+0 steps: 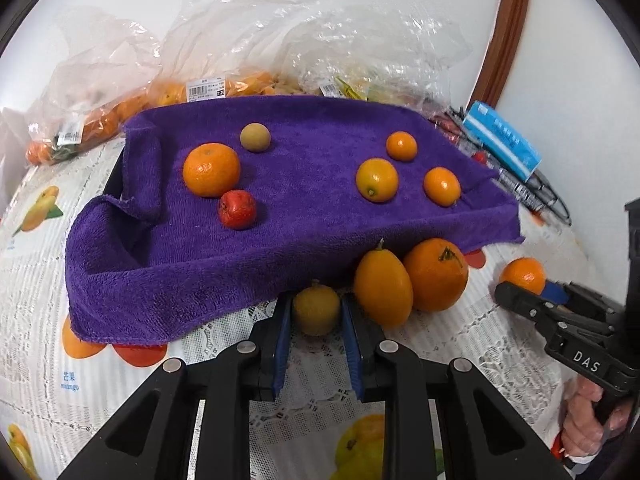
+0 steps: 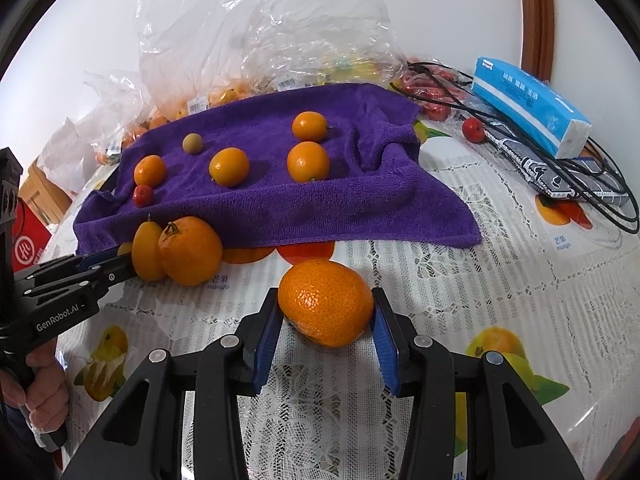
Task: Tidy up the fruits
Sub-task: 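Move the left gripper around a pale yellow fruit while the right gripper holds the orange, then close the left gripper on the pale yellow fruit and lift it, then carry the held orange and pale yellow fruit over the purple towel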
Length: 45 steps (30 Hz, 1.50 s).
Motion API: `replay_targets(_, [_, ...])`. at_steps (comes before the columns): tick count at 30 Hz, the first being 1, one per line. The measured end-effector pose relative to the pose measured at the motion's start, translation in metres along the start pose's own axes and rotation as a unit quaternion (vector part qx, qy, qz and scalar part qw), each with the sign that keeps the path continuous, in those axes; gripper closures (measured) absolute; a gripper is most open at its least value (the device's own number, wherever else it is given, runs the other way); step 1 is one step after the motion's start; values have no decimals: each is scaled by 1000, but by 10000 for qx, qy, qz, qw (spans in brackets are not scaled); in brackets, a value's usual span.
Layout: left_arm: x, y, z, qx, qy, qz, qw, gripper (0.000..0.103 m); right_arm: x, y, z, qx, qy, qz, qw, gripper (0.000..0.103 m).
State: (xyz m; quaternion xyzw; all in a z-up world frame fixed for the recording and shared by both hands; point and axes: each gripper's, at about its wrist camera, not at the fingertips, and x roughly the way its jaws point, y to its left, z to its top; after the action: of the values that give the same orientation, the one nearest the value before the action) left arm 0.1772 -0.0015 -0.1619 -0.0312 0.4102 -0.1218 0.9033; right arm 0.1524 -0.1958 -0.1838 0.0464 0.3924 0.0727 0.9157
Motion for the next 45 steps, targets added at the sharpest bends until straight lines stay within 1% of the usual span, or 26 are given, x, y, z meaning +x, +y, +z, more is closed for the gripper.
replay_targets(4, [-15, -1, -2, -1, -414, -98, 9991, 80, -2, -7, 0, 166, -64, 251, 9995, 60])
replay_targets(7, [-18, -1, -2, -20, -490, -101, 9987, 80, -6, -9, -1, 209, -165, 406, 9988, 60])
replay_targets(9, [-19, 0, -1, -85, -527, -174, 9984, 80, -9, -9, -2, 238, -253, 439, 9984, 60])
replay_targets(12, [-25, 1, -1, -151, -683, -225, 9973, 80, -14, -12, -3, 319, -353, 485, 9977, 60])
replay_targets(16, [-36, 4, -1, -275, -908, -384, 9948, 80, -18, -16, -3, 425, -472, 504, 9967, 60])
replay_targets(19, [-41, 8, -2, -356, -1035, -412, 9931, 80, -21, -16, -4, 432, -537, 479, 9965, 60])
replay_targets(21, [-44, 11, -1, -446, -1089, -460, 9920, 80, -21, -16, -4, 426, -542, 459, 9966, 60])
replay_targets(27, [-48, 15, 0, -567, -1180, -451, 9904, 80, -24, -17, -6, 472, -586, 361, 9965, 60])
replay_targets(39, [-54, 16, 0, -581, -1277, -495, 9889, 80, -24, -14, -5, 429, -579, 167, 9973, 60])
replay_targets(45, [-56, 14, 0, -564, -1285, -512, 9888, 80, -25, -14, -6, 436, -573, 149, 9973, 60])
